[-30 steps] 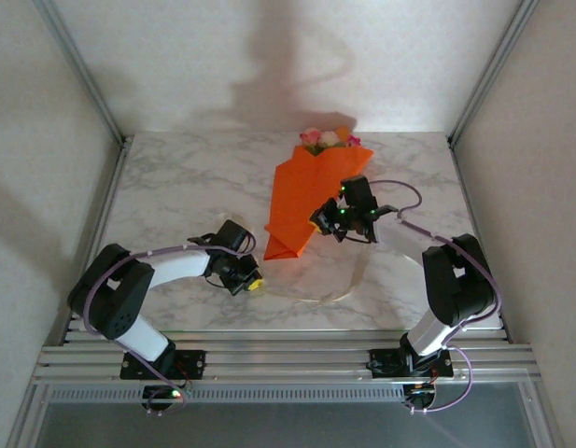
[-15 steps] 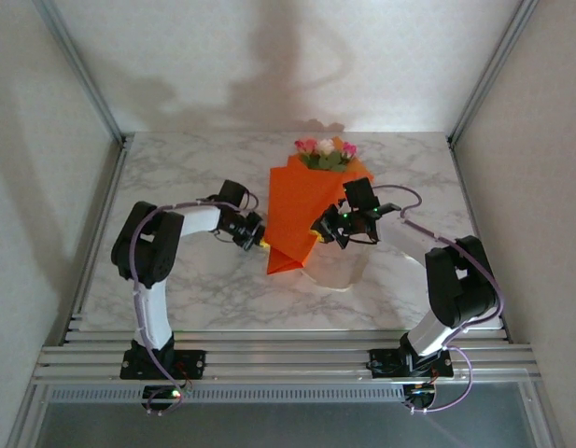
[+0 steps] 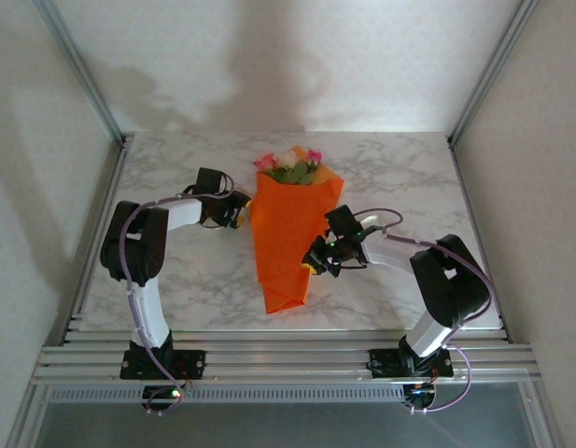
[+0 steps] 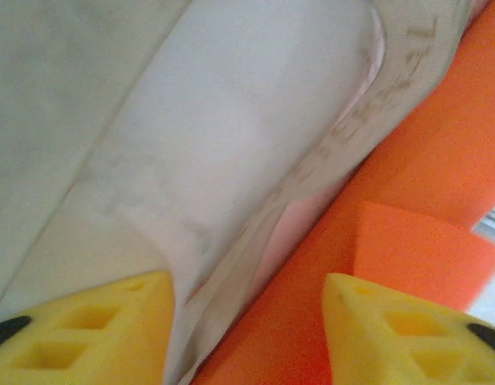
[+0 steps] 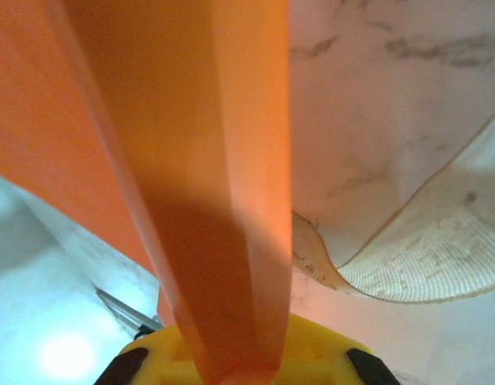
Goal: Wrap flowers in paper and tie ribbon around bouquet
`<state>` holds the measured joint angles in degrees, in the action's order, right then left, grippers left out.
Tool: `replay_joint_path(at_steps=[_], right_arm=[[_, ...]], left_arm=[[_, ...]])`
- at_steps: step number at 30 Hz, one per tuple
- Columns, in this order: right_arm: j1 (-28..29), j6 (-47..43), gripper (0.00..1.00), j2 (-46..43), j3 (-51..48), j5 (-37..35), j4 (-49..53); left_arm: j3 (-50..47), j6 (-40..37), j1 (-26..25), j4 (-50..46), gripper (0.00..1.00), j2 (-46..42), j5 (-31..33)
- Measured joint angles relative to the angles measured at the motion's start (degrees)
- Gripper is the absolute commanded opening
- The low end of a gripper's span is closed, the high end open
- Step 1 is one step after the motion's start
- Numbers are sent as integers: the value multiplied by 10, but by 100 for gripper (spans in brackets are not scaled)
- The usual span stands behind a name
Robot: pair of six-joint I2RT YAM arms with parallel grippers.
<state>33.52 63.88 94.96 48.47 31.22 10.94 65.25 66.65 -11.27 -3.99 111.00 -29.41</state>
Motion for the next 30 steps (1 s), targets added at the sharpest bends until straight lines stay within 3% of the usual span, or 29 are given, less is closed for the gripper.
replay_joint_path(at_steps=[3,8,11,15,20,27,30], right_arm=[[0,-20,43,7,29,-12,32],[-8,-56,61,-6,81,-56,122],[-34,-72,63,-33,104,-93,184],[-97,-77,59,-49,138,-153,258],[-169,-75,56,-11,192,-213,319],[-192,-75,58,95,272,-253,338],[-193,-71,58,124,276,-256,338]], left_arm=[[-31,3,0,-52,61,-69,32],[-91,20,1,-92,63,-205,68],[-130,31,11,-104,63,-267,70],[-135,20,69,-141,66,-290,79],[-56,-67,122,-193,64,-227,114],[55,-187,96,-224,66,-40,139],[76,-218,83,-242,69,-4,169]])
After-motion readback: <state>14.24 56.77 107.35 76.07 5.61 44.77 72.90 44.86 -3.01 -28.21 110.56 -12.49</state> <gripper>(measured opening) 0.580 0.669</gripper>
